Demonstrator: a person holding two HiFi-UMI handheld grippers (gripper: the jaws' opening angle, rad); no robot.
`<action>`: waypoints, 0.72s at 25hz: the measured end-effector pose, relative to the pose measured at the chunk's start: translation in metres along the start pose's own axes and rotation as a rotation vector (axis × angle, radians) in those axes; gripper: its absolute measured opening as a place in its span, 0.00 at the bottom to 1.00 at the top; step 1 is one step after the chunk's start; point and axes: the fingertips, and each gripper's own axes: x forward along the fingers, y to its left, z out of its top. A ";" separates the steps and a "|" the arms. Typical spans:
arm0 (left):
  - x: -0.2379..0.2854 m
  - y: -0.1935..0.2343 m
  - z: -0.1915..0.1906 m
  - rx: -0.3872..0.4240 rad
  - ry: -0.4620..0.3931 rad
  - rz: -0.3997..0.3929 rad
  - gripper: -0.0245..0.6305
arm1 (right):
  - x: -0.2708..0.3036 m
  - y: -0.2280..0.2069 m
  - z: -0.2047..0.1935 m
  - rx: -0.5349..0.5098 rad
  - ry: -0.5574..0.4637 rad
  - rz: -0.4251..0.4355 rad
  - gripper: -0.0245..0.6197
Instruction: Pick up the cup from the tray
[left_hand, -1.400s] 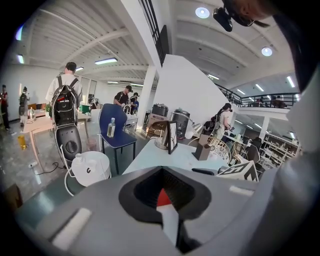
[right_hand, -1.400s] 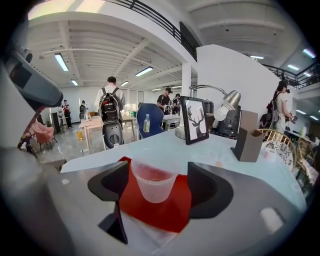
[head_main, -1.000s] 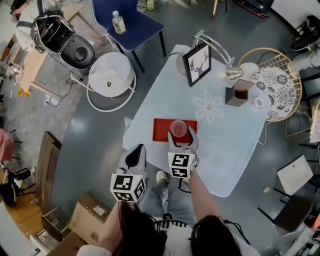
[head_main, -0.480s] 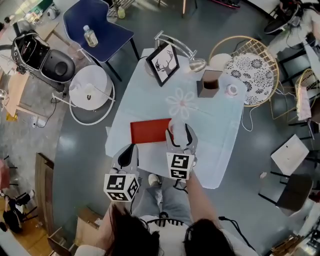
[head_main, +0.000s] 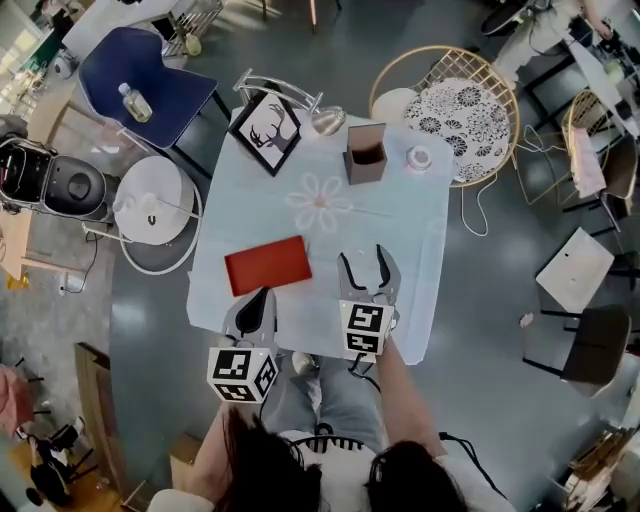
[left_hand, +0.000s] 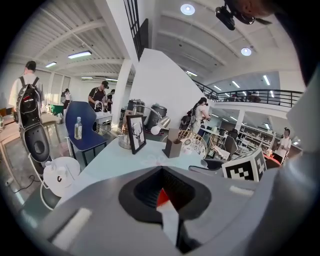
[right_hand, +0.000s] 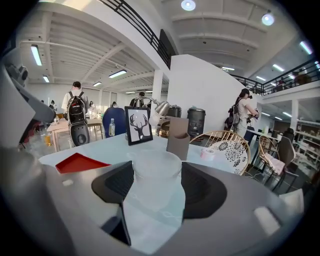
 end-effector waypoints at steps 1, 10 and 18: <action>0.002 -0.004 0.000 0.005 0.003 -0.008 0.04 | 0.000 -0.005 -0.004 0.006 0.003 -0.009 0.54; 0.018 -0.024 -0.004 -0.002 0.021 -0.028 0.04 | 0.009 -0.028 -0.040 0.034 0.063 -0.060 0.54; 0.022 -0.037 0.008 -0.015 -0.009 -0.049 0.04 | 0.002 -0.025 -0.053 0.049 0.062 -0.084 0.55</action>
